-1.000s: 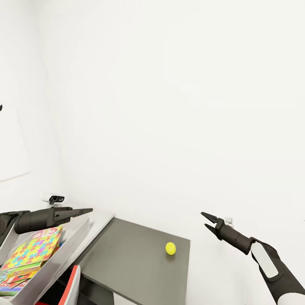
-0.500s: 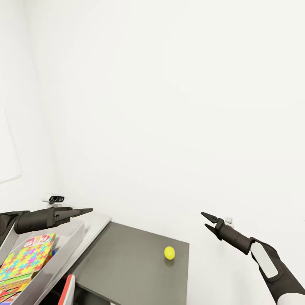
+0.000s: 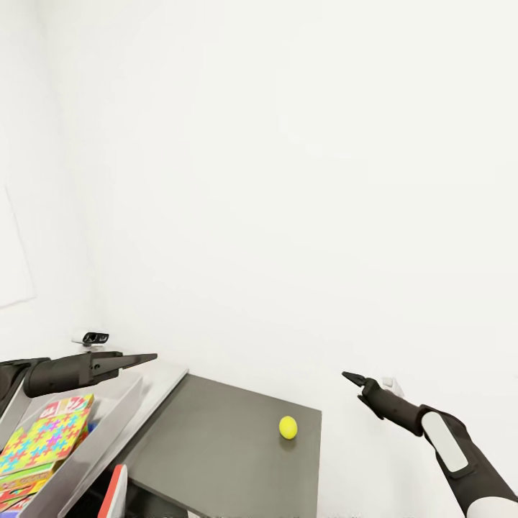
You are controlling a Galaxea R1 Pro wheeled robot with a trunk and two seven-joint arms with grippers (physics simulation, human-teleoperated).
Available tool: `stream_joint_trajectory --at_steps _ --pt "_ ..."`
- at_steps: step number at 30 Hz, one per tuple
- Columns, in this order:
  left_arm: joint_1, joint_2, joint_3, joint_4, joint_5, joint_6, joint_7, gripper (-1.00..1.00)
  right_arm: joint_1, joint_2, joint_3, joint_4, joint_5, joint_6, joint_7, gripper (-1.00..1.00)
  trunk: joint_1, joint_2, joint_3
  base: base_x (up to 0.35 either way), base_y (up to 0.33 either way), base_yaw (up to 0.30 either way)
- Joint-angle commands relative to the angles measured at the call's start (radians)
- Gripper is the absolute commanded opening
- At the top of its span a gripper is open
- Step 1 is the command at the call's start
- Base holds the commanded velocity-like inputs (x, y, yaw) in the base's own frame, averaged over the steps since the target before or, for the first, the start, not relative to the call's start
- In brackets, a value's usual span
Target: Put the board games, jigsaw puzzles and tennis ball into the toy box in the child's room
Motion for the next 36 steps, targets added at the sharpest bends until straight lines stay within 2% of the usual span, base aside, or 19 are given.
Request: stream_joint_trajectory --at_steps 1,4,11,15,19,21,23,29,32,36 --pt "0.000 0.000 0.001 0.000 0.000 0.011 -0.004 1.00 -0.001 0.001 -0.002 0.000 -0.001 0.007 -0.013 1.00 0.000 -0.001 -0.002 0.000 0.000 0.000" --pt "0.000 0.001 0.003 0.000 0.000 0.010 -0.004 1.00 -0.003 0.003 0.001 -0.001 0.000 0.007 -0.069 1.00 0.000 -0.001 -0.007 0.000 0.000 0.000" --pt "0.000 0.002 0.005 0.000 -0.001 0.010 -0.004 1.00 -0.006 0.004 0.005 -0.002 0.003 0.003 -0.138 1.00 0.000 -0.001 -0.018 0.000 0.000 0.000" --pt "0.000 0.003 0.005 0.000 -0.001 0.010 -0.004 1.00 -0.008 0.005 0.019 -0.004 0.018 -0.023 -0.194 1.00 0.000 -0.001 -0.025 0.000 0.000 0.000" --pt "0.000 0.003 0.005 0.000 -0.001 0.010 -0.004 1.00 -0.016 0.018 0.073 -0.007 0.068 -0.041 -0.258 1.00 0.000 -0.001 -0.032 0.000 0.000 0.000" --pt "-0.001 0.003 0.005 0.000 -0.001 0.010 -0.004 1.00 -0.024 0.039 0.103 -0.011 0.101 -0.047 -0.286 1.00 0.000 -0.001 -0.035 0.000 0.000 0.000" --pt "0.000 0.003 0.005 -0.001 -0.001 0.010 -0.004 1.00 -0.030 0.056 0.116 -0.012 0.124 -0.050 -0.304 1.00 0.000 -0.001 -0.038 0.000 0.000 0.000" --pt "0.000 0.003 0.005 -0.006 0.000 0.010 -0.004 1.00 -0.041 0.100 0.127 -0.014 0.232 -0.053 -0.370 1.00 0.000 -0.001 -0.048 0.000 0.000 0.000" --pt "0.001 0.003 0.005 -0.014 0.001 0.010 -0.004 1.00 -0.042 0.112 0.128 -0.016 0.253 -0.054 -0.377 1.00 0.000 -0.001 -0.050 0.000 0.000 0.000" --pt "0.003 0.004 0.005 -0.070 0.001 0.011 -0.004 1.00 -0.041 0.119 0.131 -0.056 0.265 -0.053 -0.377 1.00 0.000 -0.001 -0.051 0.000 0.000 0.000"
